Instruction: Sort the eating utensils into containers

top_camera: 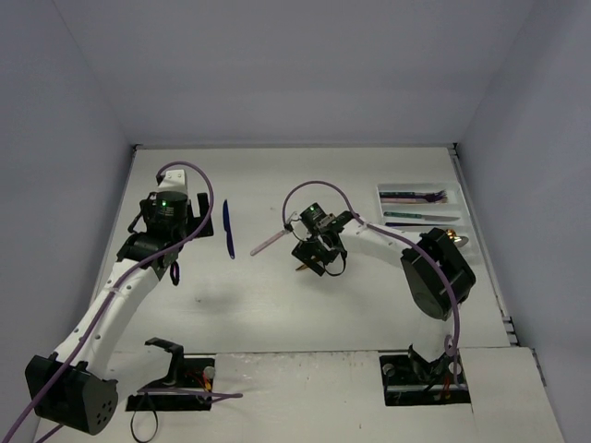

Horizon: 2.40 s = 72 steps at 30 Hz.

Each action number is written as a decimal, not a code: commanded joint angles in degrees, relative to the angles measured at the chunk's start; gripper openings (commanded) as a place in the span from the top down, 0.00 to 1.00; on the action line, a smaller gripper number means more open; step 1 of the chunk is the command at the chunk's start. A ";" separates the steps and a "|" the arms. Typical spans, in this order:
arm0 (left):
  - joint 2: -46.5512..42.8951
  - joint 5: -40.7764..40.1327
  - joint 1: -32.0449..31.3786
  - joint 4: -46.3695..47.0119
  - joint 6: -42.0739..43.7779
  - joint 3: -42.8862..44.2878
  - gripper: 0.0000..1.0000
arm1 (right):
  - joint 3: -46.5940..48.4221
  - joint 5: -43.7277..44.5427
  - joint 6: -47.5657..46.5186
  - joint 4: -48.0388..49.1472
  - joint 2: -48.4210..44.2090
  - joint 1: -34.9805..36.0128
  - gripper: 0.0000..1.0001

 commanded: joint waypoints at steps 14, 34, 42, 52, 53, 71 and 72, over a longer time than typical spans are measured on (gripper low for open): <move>-0.51 -0.82 0.26 1.78 0.05 1.20 0.03 | 12.35 2.27 -0.44 1.26 10.28 -2.06 0.28; -0.29 -0.73 0.17 1.86 0.05 1.29 0.03 | 16.74 -9.46 -0.47 1.47 8.64 -14.81 0.30; -0.07 0.10 0.17 2.00 -0.22 1.46 0.03 | 10.15 -14.42 -1.57 1.07 8.15 -17.49 0.37; -0.07 -0.11 0.13 1.95 -0.17 1.38 0.03 | 10.04 -13.48 -2.10 0.72 11.03 -18.68 0.47; -0.04 -0.16 0.11 1.91 -0.19 1.40 0.03 | 10.28 -13.79 -2.10 0.69 11.48 -18.72 0.48; -0.44 -0.07 0.08 1.93 -0.13 1.46 0.02 | 13.74 -17.71 0.38 0.43 11.93 -18.22 1.00; -0.36 -0.13 0.08 1.91 -0.13 1.46 0.02 | 13.92 -18.05 0.71 0.45 11.67 -18.20 1.00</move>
